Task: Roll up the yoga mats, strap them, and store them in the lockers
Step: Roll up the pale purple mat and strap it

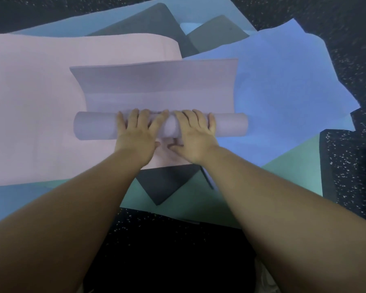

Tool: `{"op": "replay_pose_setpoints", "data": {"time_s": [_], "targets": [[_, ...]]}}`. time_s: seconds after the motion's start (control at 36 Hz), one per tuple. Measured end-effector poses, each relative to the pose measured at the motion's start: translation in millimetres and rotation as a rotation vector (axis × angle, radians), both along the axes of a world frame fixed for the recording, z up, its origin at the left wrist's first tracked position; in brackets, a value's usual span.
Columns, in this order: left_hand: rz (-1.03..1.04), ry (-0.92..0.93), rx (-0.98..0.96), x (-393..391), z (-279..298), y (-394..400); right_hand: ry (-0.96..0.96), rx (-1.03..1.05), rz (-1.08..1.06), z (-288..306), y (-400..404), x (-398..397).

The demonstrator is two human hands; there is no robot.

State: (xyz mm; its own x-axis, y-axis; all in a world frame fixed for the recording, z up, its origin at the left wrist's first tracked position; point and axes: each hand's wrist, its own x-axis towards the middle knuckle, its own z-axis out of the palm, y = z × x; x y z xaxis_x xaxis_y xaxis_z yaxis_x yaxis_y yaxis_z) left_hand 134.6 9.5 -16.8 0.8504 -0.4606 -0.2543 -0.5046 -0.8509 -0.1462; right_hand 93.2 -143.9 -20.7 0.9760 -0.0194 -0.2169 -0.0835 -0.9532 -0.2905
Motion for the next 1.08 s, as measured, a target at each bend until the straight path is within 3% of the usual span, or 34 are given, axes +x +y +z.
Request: {"op": "replay_pose_setpoints", "data": {"time_s": [0.28,0.69,0.83,1.08], "targets": [[-0.148,-0.103,0.086,3.5,-4.2,13.0,-0.163,-0.100,0.025,2.9,-6.7,-6.1],[-0.143,-0.035,0.020,-59.9,1.1,30.4,-0.008,-0.088,0.101,16.2,1.6,-59.7],[-0.211,-0.178,-0.167,-89.5,-10.8,44.8,0.051,-0.085,0.114,19.9,7.9,-92.6],[-0.209,-0.050,-0.216,-153.0,-23.7,52.7,0.202,-0.094,0.171,13.8,16.3,-149.0]]}}
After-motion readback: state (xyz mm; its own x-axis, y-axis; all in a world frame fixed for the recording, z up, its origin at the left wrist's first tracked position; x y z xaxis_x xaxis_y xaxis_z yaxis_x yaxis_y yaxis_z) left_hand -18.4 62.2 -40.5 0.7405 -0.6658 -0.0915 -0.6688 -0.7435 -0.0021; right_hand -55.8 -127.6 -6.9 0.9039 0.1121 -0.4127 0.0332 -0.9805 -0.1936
